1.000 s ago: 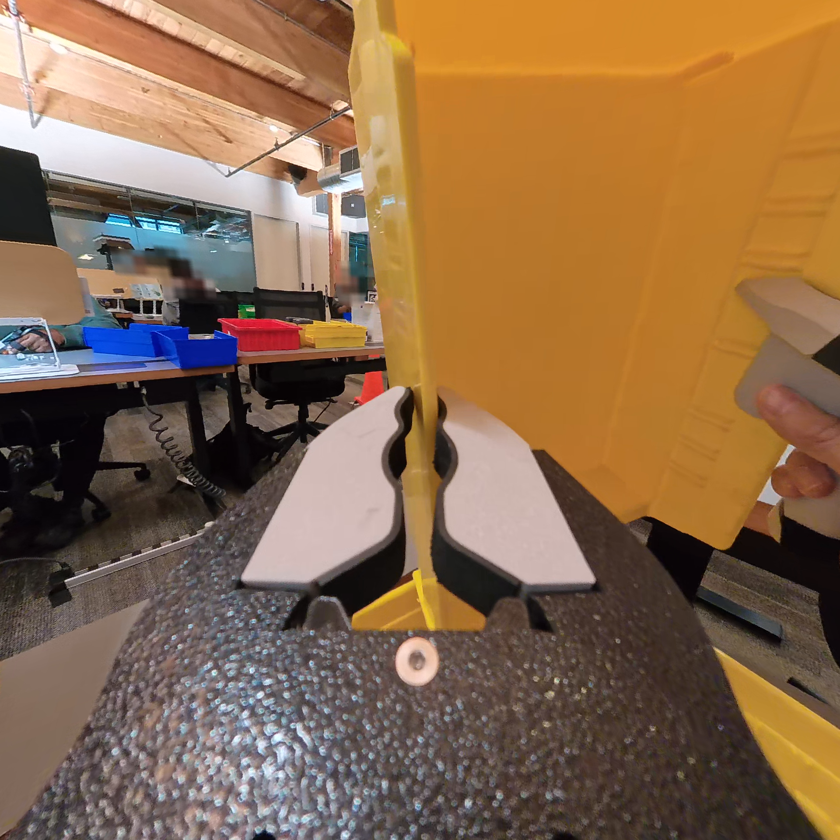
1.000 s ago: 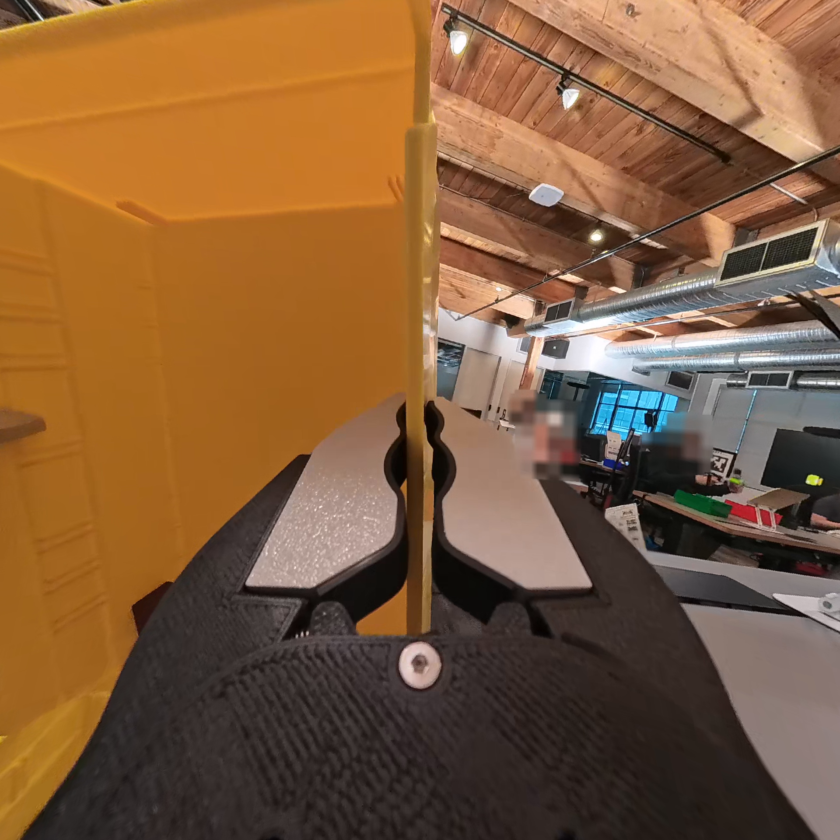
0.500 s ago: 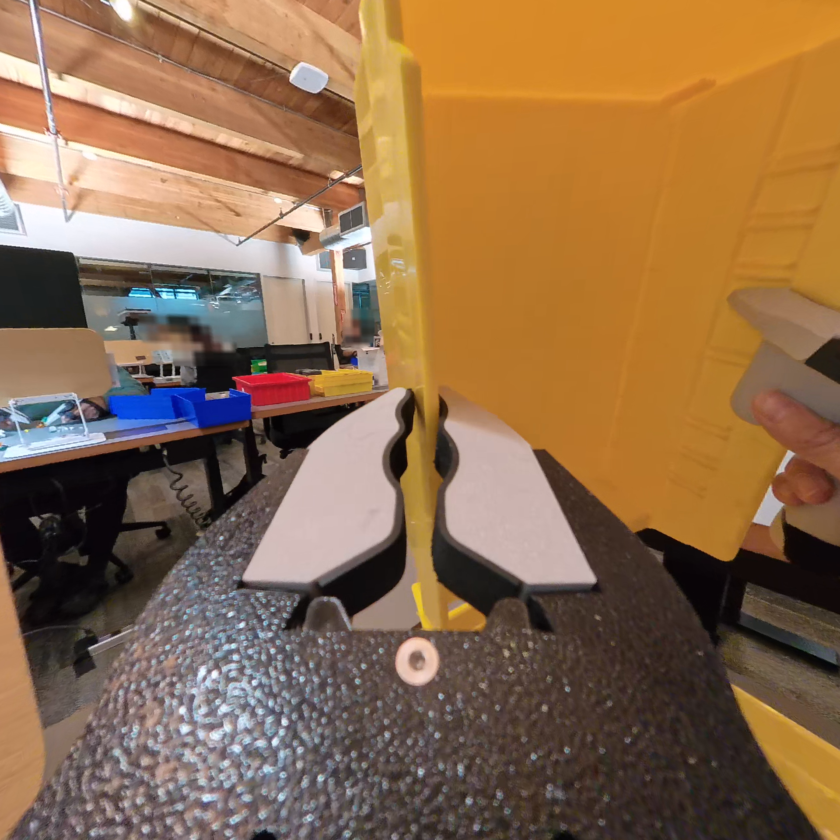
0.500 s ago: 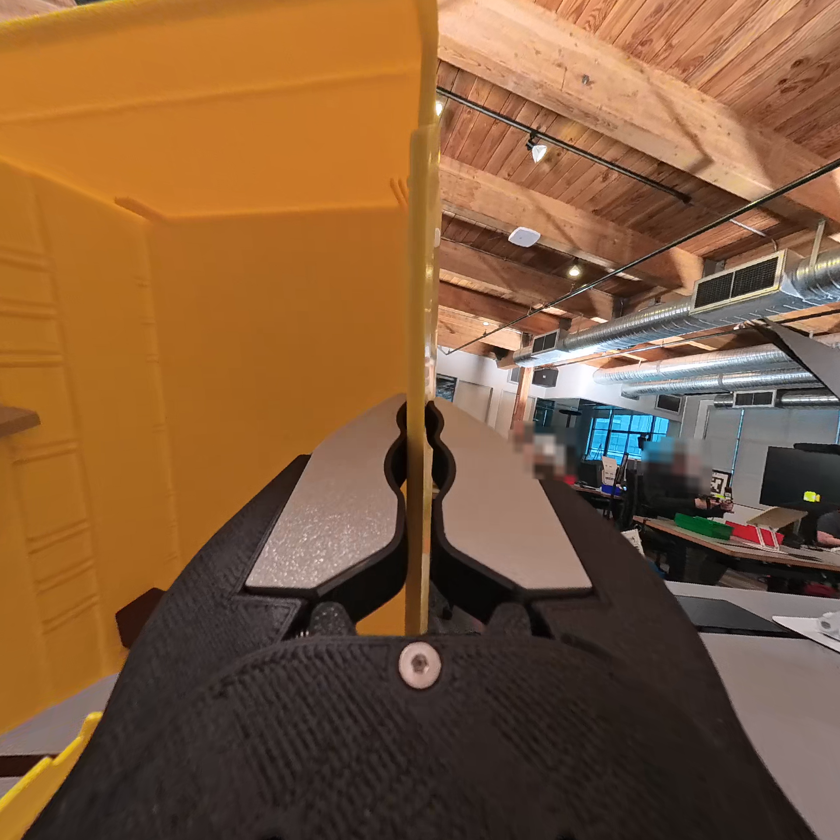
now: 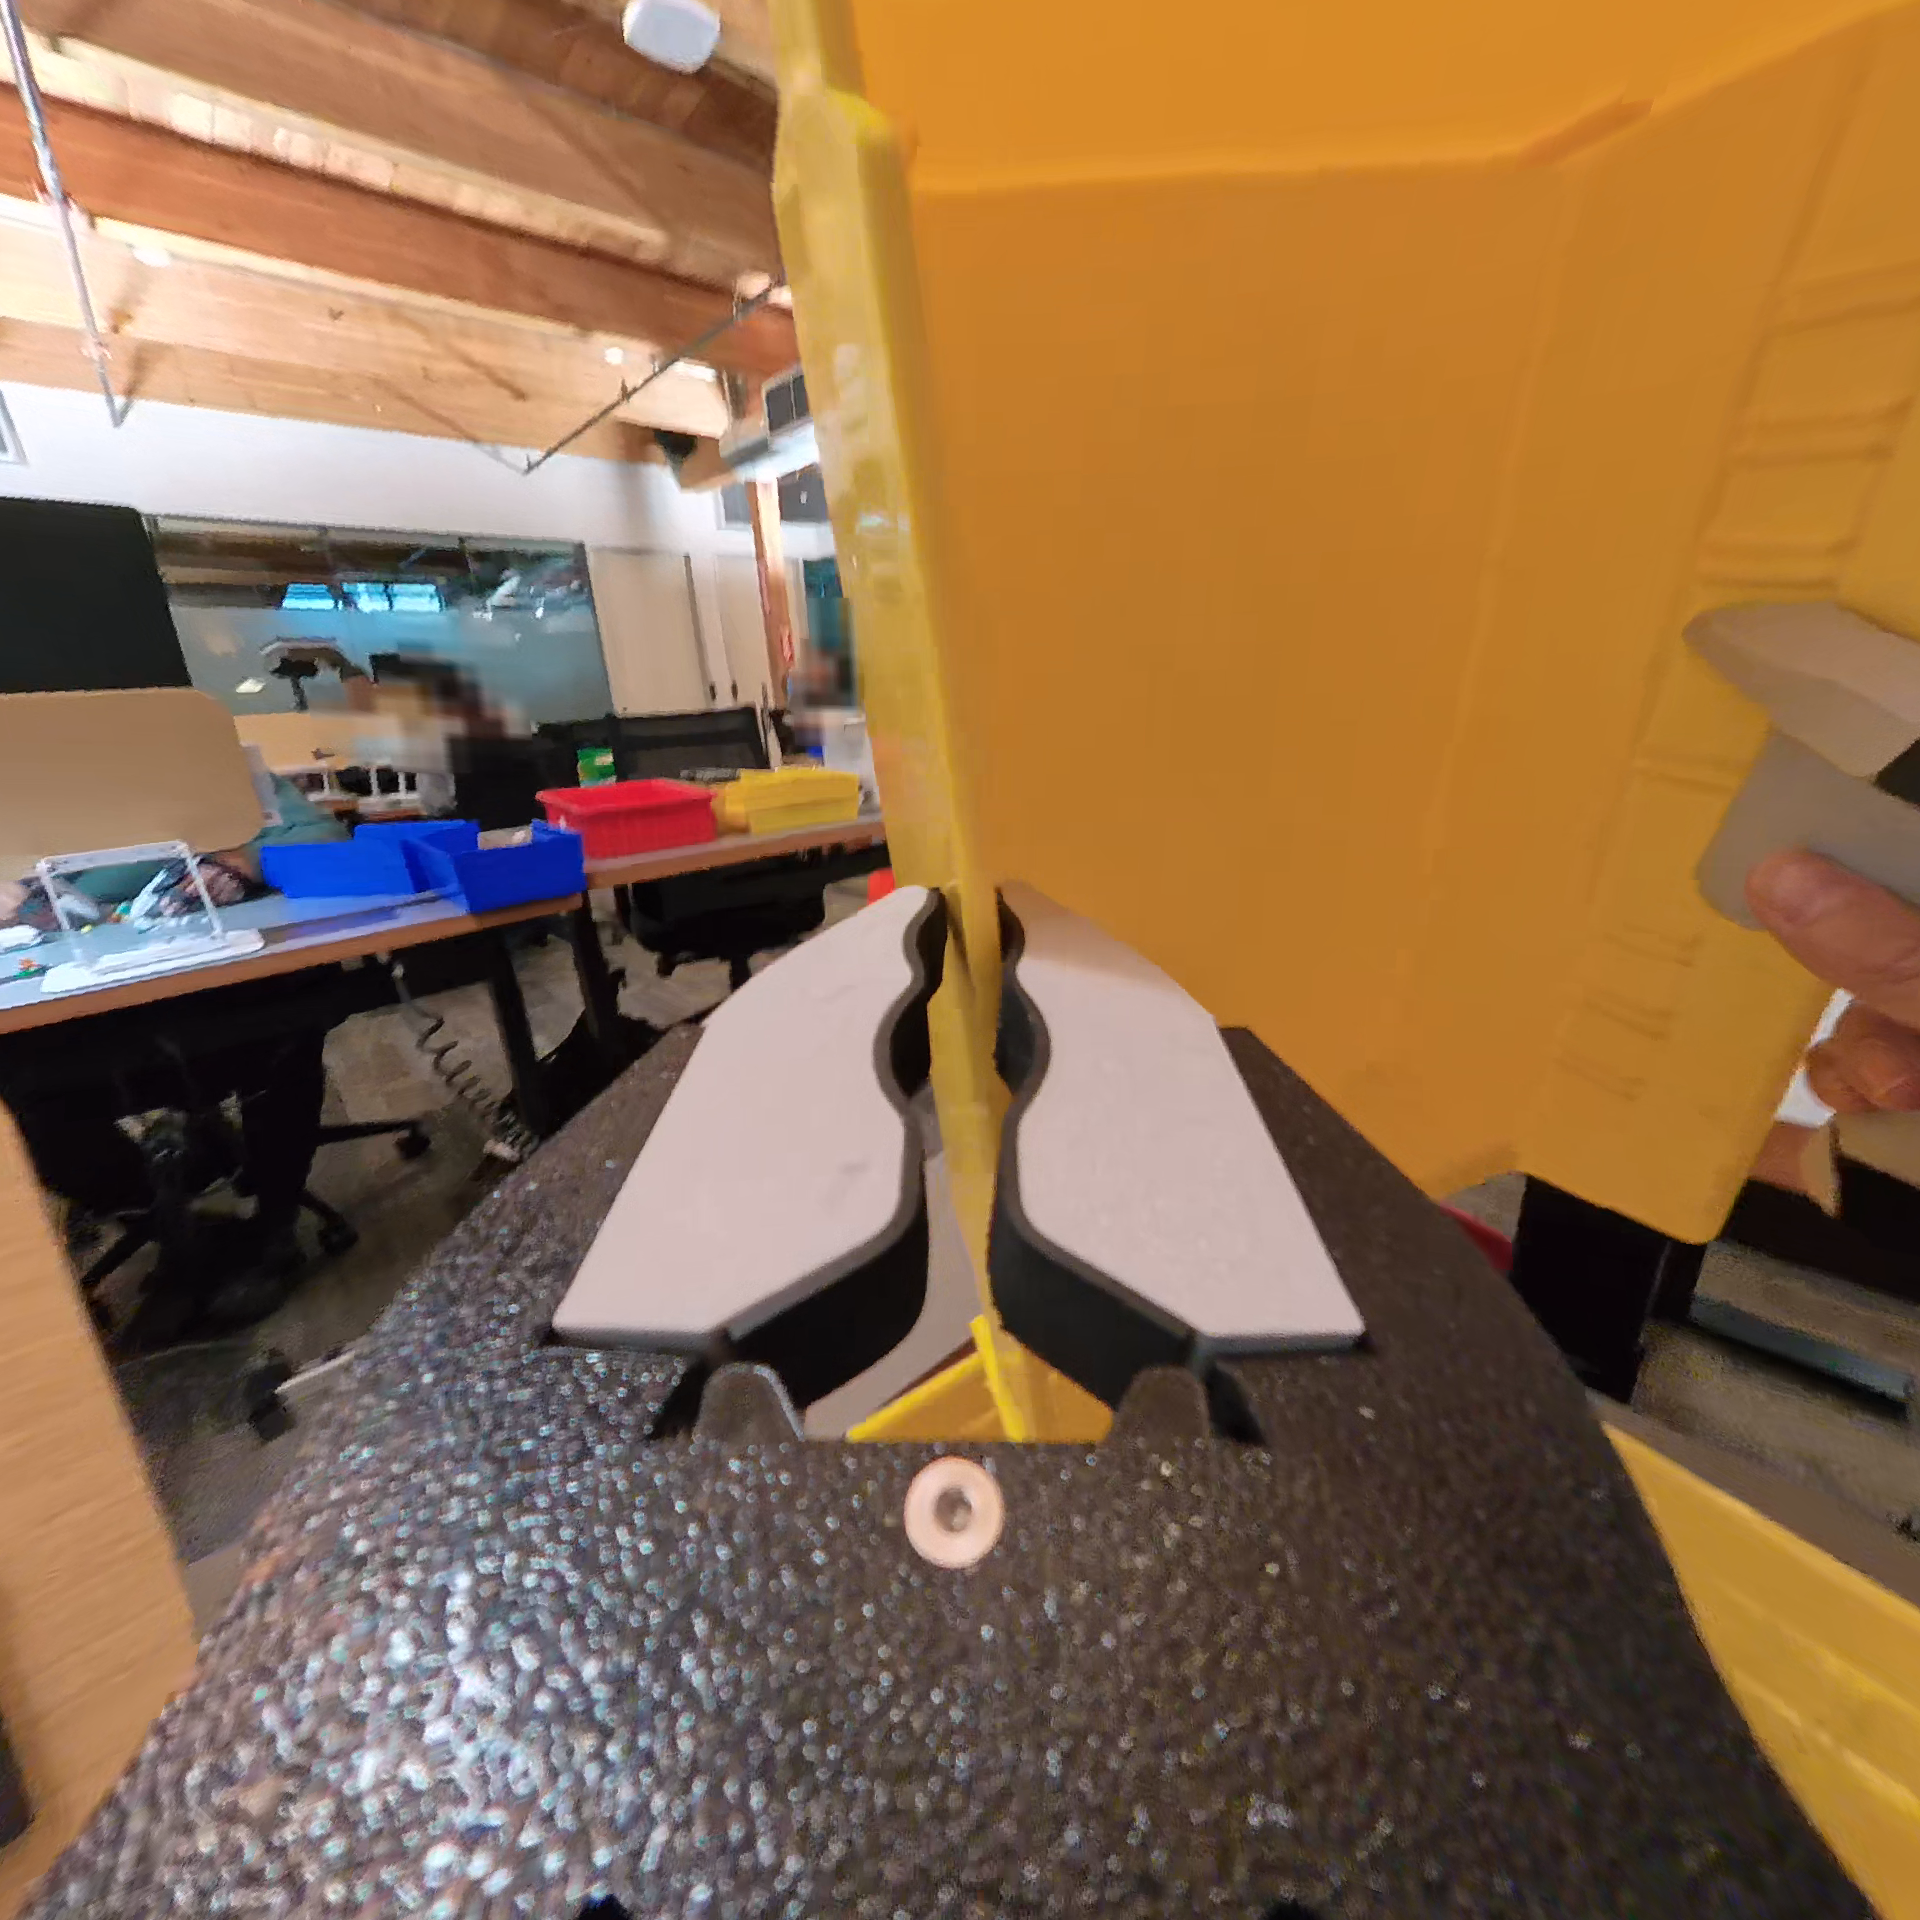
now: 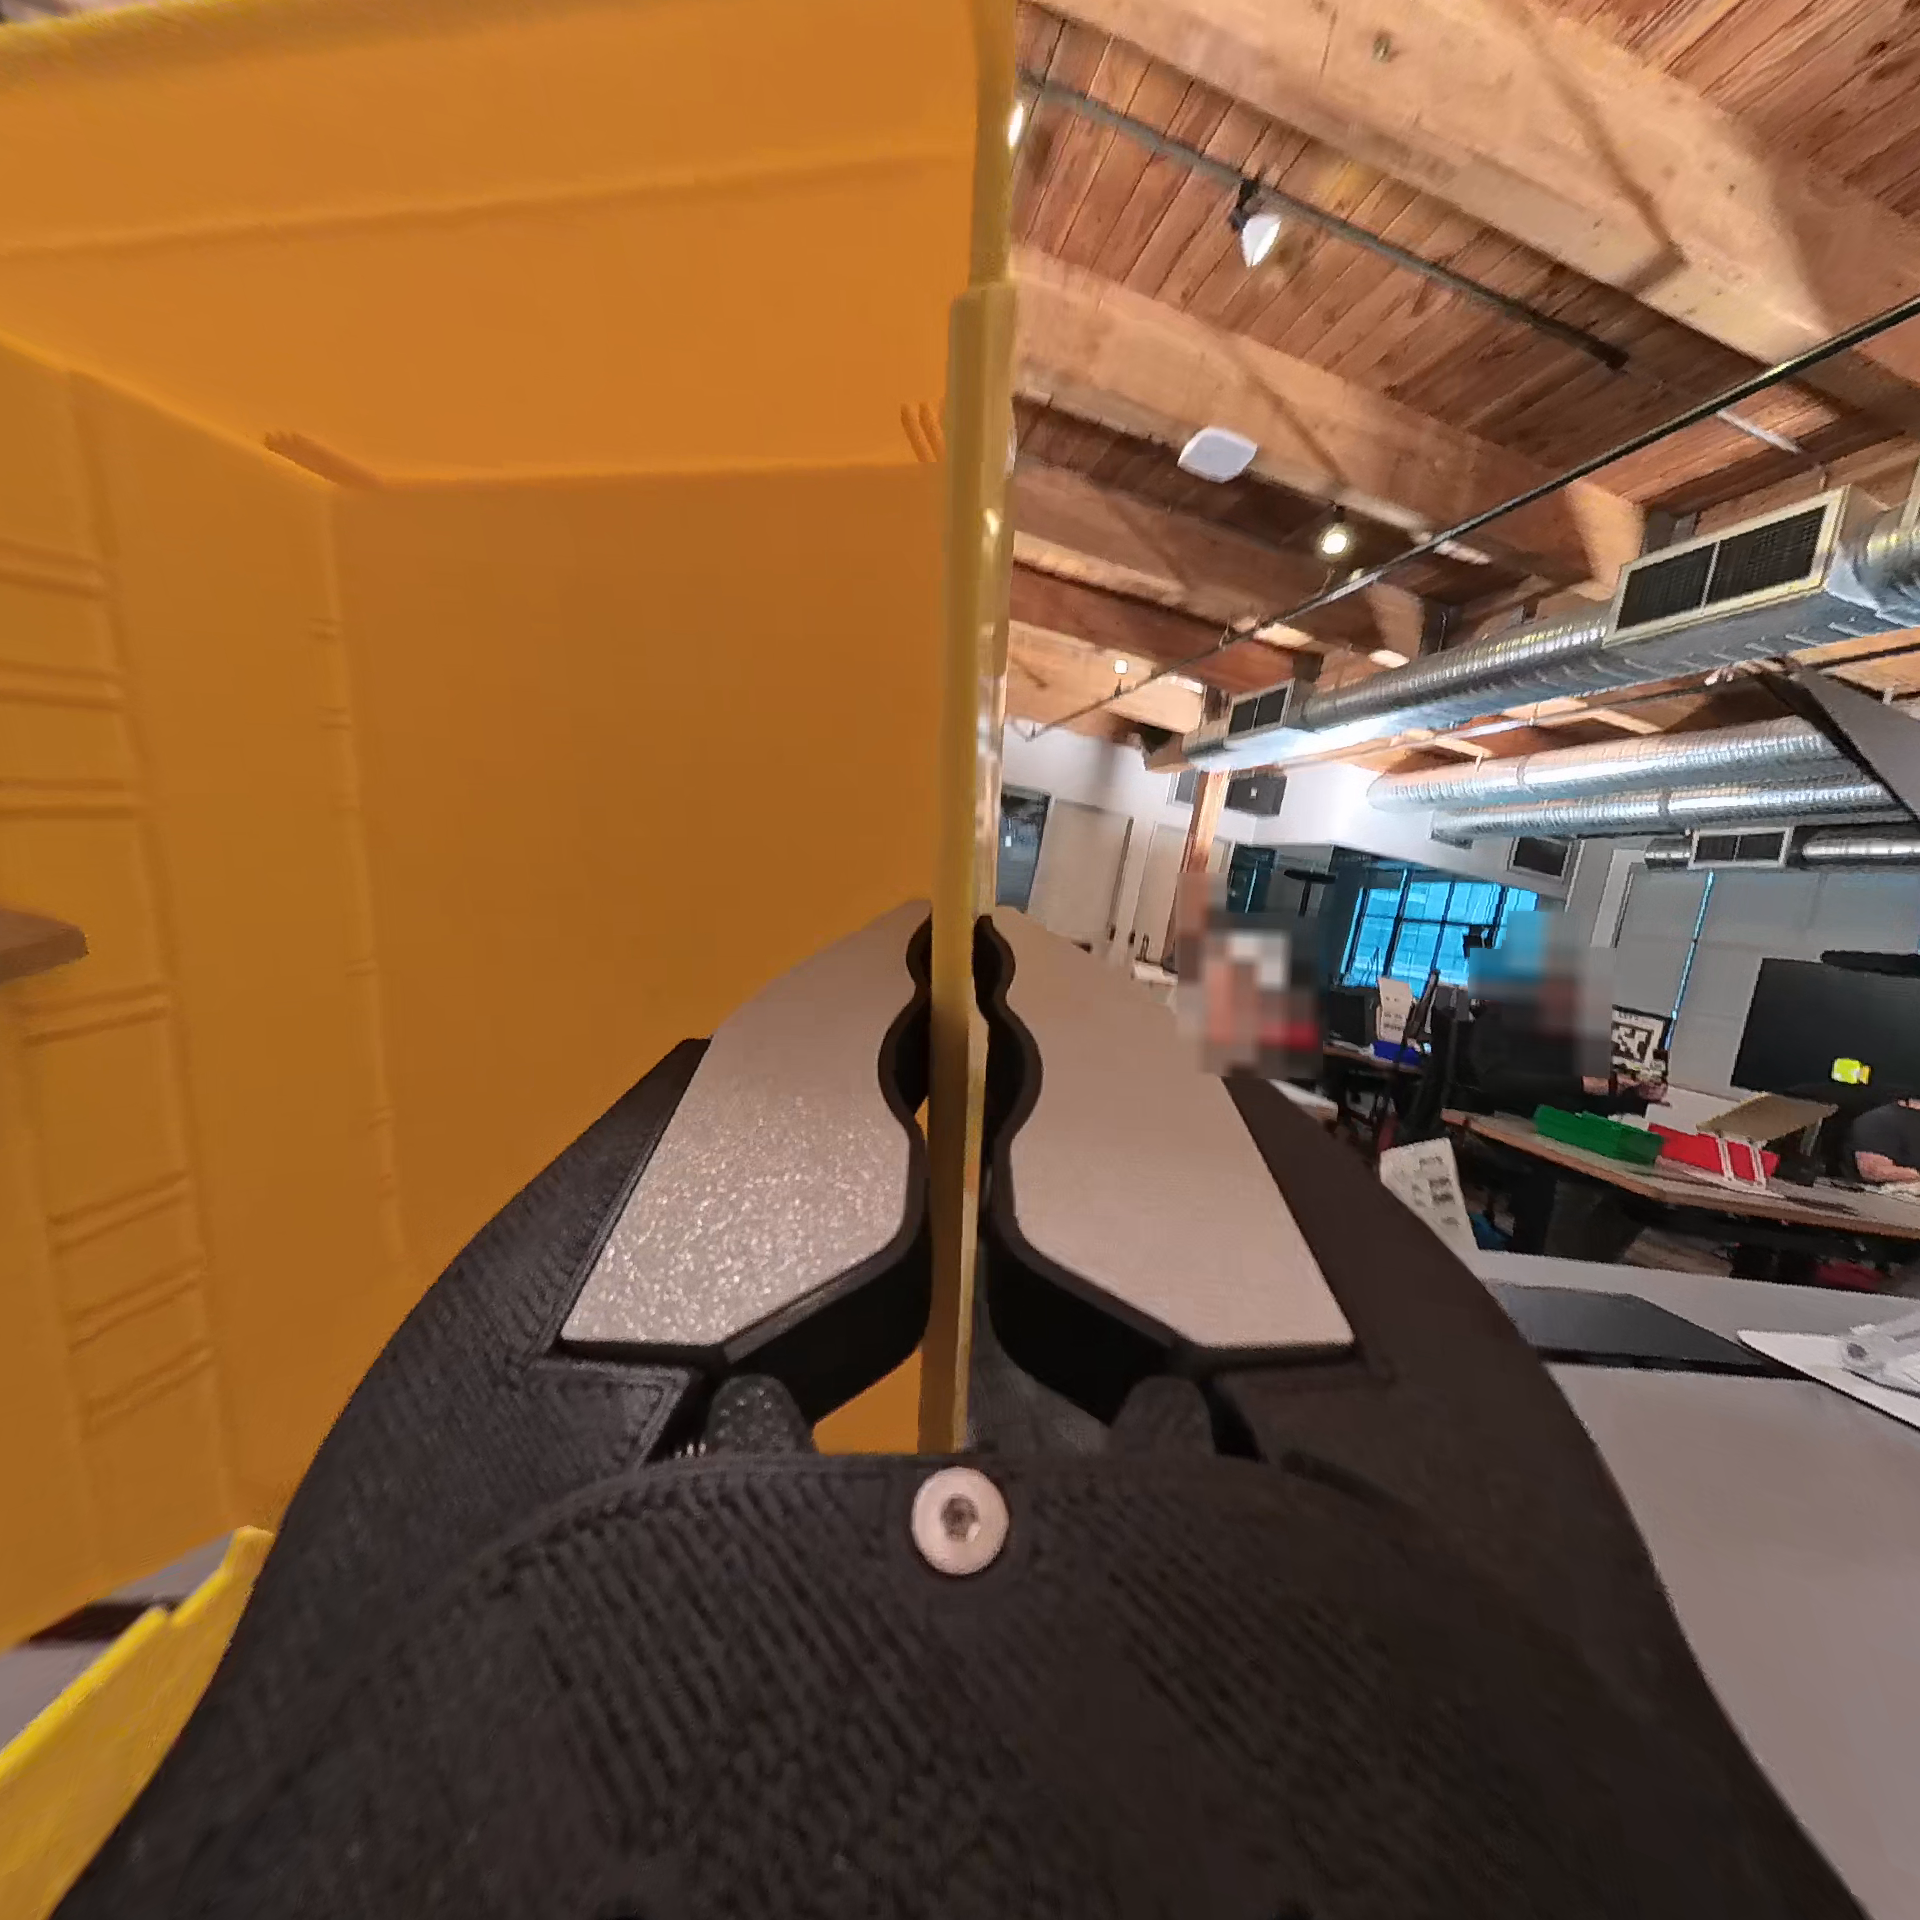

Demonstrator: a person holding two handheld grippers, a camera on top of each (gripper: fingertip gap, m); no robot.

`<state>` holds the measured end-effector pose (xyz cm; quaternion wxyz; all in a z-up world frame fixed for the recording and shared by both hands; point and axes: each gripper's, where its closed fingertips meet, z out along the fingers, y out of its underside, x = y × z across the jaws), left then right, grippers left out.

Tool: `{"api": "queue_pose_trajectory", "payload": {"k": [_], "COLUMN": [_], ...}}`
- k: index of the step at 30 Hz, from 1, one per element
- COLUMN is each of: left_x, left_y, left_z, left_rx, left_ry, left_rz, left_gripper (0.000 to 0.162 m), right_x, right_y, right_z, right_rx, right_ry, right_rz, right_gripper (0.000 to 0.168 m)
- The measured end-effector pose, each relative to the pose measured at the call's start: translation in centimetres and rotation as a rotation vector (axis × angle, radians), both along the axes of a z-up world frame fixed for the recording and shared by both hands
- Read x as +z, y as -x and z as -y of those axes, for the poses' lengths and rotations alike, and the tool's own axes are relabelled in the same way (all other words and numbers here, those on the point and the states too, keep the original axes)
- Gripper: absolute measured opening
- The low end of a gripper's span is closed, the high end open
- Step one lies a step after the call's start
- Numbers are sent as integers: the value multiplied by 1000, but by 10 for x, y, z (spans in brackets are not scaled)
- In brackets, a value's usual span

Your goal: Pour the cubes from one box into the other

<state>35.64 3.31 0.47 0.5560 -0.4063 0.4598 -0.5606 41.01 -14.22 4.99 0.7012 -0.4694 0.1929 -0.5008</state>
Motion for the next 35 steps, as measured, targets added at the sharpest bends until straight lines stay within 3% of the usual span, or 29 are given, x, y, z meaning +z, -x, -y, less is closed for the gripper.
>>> {"api": "queue_pose_trajectory", "payload": {"k": [8, 15, 24, 31, 35], "left_x": [-12, -24, -61, -109, -122], "left_y": [27, 102, 283, 426, 473], "left_z": [-20, -88, -238, -362, -408], "left_rx": [63, 192, 483, 695, 731], "left_ry": [-98, -84, -51, 144, 207], "left_rz": [-256, -461, -686, -916, -999], "left_gripper": [6, 4, 4, 4, 5], "right_x": [-24, -62, -126, -172, -194], "right_y": [16, 80, 220, 343, 374], "right_z": [-23, -97, -282, -429, -490], "right_rx": [-37, 76, 477, 767, 860], "right_ry": [208, 343, 429, 663, 657], "right_rz": [-287, -554, -748, -863, -985], "right_gripper": [5, 8, 11, 15, 9]}}
